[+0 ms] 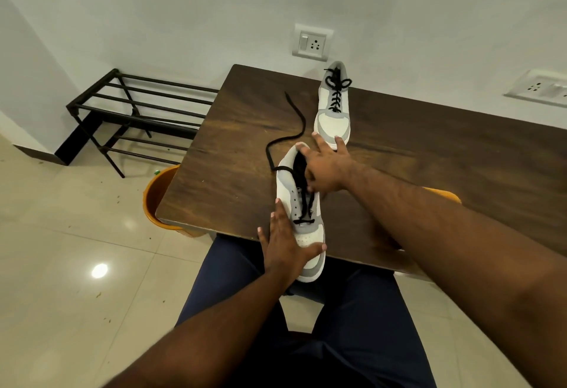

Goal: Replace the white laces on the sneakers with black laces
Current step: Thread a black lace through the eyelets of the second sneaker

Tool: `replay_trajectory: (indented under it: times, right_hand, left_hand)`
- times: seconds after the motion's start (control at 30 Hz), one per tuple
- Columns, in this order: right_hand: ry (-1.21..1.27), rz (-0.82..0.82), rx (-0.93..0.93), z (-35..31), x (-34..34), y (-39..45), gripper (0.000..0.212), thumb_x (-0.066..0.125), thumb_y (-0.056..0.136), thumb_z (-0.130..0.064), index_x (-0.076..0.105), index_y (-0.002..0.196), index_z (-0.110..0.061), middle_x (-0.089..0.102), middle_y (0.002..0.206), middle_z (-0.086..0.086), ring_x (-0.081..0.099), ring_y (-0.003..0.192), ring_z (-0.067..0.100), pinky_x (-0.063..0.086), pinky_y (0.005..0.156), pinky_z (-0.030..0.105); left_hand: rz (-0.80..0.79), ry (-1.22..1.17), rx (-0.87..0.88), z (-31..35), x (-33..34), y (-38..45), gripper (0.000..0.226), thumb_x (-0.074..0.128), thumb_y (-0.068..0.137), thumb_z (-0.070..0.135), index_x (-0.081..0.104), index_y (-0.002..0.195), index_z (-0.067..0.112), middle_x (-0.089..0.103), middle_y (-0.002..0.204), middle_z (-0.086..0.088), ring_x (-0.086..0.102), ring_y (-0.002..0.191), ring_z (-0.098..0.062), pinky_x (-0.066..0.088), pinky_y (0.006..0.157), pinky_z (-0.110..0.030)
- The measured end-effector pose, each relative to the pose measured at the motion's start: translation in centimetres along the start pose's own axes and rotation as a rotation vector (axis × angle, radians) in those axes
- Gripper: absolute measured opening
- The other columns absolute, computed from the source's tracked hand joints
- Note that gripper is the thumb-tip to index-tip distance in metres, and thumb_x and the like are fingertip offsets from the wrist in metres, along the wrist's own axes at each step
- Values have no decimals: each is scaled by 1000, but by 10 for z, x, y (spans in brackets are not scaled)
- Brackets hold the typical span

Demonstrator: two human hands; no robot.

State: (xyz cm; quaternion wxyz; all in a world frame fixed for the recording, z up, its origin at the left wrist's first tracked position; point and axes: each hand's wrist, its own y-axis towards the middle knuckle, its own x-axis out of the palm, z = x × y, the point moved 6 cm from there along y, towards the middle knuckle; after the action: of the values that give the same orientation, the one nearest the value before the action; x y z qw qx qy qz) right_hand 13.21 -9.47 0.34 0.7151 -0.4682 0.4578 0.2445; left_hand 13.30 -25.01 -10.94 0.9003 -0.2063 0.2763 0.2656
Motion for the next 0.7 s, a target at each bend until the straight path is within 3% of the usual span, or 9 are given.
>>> replay_trajectory:
  times: [0.07,0.13,0.27,0.47,0.6,0.7]
  right_hand:
    - [36,0,3,-11,5,2,21,58,89,-45,68,93,-27,2,163,-9,-13,148,26,-2,113,65]
    - [-11,33,-31,-19,12,3,18,60,89,-34,69,102,-26,0,163,-7,-12,148,29,2,113,65]
    - [-44,-2,-44,-26,24,1,10,59,91,-24,67,98,-25,-4,163,-5,-17,147,32,1,113,67]
    - [-379,118,-169,-27,8,5,25,54,95,-25,62,119,-26,3,163,-2,-10,148,36,4,113,66]
    - [-279,54,-181,-14,-5,5,35,55,94,-21,58,123,-42,-7,163,-4,-15,147,35,5,113,67]
    - [-342,-26,-143,-22,4,3,34,53,95,-22,58,126,-36,-8,163,-4,-16,147,36,3,113,67]
  left_hand:
    - [1,15,4,1,0,0,136,75,67,64,-26,150,25,3,165,4,-2,151,-13,-12,118,-47]
    - [2,11,5,1,0,0,136,75,67,63,-25,150,25,3,164,5,-2,151,-13,-12,118,-48]
    - [4,22,1,2,0,0,136,75,67,63,-25,151,24,2,164,6,-2,151,-13,-11,119,-48]
    - [-10,23,-11,2,-1,0,136,74,67,64,-27,150,25,4,164,5,-3,151,-13,-12,118,-46]
    - [-10,28,-11,3,-2,-1,134,74,68,63,-25,150,25,3,165,5,-4,151,-12,-14,118,-45]
    - [-15,31,-22,4,-3,-1,134,74,69,63,-27,150,25,4,165,5,-4,151,-11,-14,118,-45]
